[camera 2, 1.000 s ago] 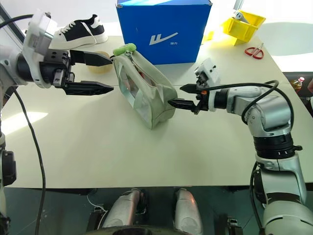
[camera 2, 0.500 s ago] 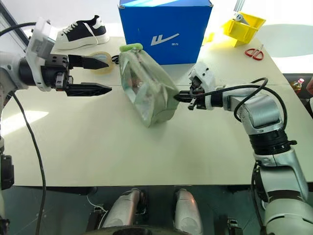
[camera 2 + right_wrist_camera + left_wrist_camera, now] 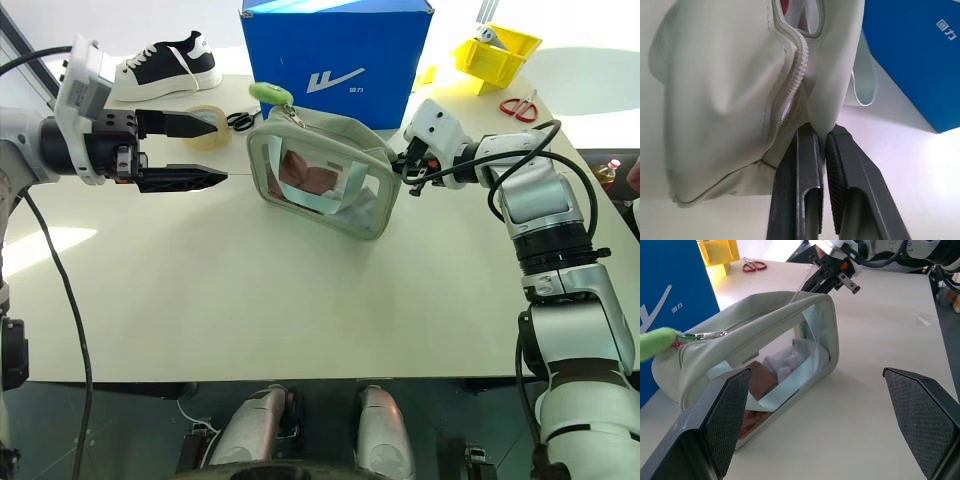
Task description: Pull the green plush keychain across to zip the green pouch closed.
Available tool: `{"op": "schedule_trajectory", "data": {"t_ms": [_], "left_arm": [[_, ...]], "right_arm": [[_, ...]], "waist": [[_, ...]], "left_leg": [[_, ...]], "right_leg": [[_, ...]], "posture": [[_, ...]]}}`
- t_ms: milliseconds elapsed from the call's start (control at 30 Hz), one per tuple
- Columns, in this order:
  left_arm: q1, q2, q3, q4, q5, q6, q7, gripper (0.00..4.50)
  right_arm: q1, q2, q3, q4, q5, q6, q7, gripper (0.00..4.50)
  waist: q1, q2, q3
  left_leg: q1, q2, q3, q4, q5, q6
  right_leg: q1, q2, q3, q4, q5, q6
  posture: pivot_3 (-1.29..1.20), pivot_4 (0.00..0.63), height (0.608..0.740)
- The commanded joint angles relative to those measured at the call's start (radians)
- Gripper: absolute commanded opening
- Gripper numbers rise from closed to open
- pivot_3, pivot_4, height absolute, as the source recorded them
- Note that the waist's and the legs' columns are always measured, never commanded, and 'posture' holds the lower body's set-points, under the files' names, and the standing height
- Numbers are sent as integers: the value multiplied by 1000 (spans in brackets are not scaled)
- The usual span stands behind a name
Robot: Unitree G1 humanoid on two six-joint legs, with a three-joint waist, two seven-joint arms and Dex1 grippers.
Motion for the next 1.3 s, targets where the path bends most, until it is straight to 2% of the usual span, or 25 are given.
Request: {"op": "schedule_trajectory", "data": {"t_ms": [33, 133, 233, 333, 500, 667, 833, 933, 1100, 1133, 1300], "left_arm": [[3, 8, 30, -21, -7, -14, 10, 4500], [14, 12, 41, -23, -6, -16, 22, 4500], [33, 14, 52, -32, -11, -20, 31, 4500], [39, 11, 56, -35, -14, -19, 41, 4500], [26, -5, 45, -32, -16, -19, 52, 4500], [20, -15, 40, -30, -11, -21, 48, 4500], [22, -11, 46, -37, -14, -15, 52, 4500], [38, -3, 58, -50, -18, -9, 58, 4500], [56, 6, 74, -68, -22, -2, 73, 4500], [58, 7, 78, -71, -24, 0, 77, 4500], [81, 23, 97, -91, -37, 11, 93, 4500]], "right_arm": [[-5, -16, -43, -45, 8, 20, 17, 2042], [-39, -45, -65, -27, -4, 14, 24, 3549], [-122, -76, -107, -6, 29, 49, 59, 3549], [-180, -75, -135, -44, 103, 160, 125, 3549], [-171, 47, -149, -160, 194, 332, 86, 3549], [-126, 188, -78, -185, 129, 296, -32, 3549], [-132, 247, -14, -150, 78, 220, -46, 3549], [-133, 266, 16, -135, 60, 173, -17, 2714], [-139, 278, 74, -63, -9, 24, 29, 163], [-142, 285, 74, -47, -16, -9, 32, 24], [-170, 319, 51, 1, -17, -286, 99, 24]], "waist": [[0, 0, 0], [1, 0, 0], [1, 3, 2], [0, 3, 3], [-6, 3, 2], [0, 3, 3], [1, 3, 3], [-2, 3, 3], [-7, 3, 3], [-8, 3, 3], [-10, 3, 3]], "left_leg": [[0, 0, 0, 0, 0, 1], [0, 0, 0, 0, -1, 1], [0, 0, 0, 1, -1, 1], [0, 0, 0, 1, -1, 1], [1, 2, 0, 1, -2, 3], [1, 1, 1, 2, -2, 2], [1, -1, 1, 3, 0, 0], [1, -1, 1, 3, 0, 0], [1, -1, 1, 3, -1, 1], [2, 0, 1, 3, -1, 1], [2, 1, 1, 3, 0, 1]], "right_leg": [[0, 0, 0, 0, 0, 0], [0, 0, 0, 1, 0, 0], [0, -1, 0, 1, 0, 0], [0, -1, 0, 1, 0, 0], [0, -2, 0, 1, 0, 0], [-2, -3, 0, 8, 0, 0], [-2, -2, 0, 9, 0, 0], [-2, -2, 0, 9, 0, 0], [-2, -1, 0, 10, 0, 0], [-2, 0, 0, 10, 0, 0], [-2, 2, 1, 10, 0, 0]], "posture": [[0, 150, 740], [0, 150, 740], [0, 150, 740], [0, 150, 740], [0, 150, 740], [0, 150, 740], [0, 150, 740], [0, 150, 740], [0, 150, 740], [0, 150, 740], [0, 150, 740]]}}
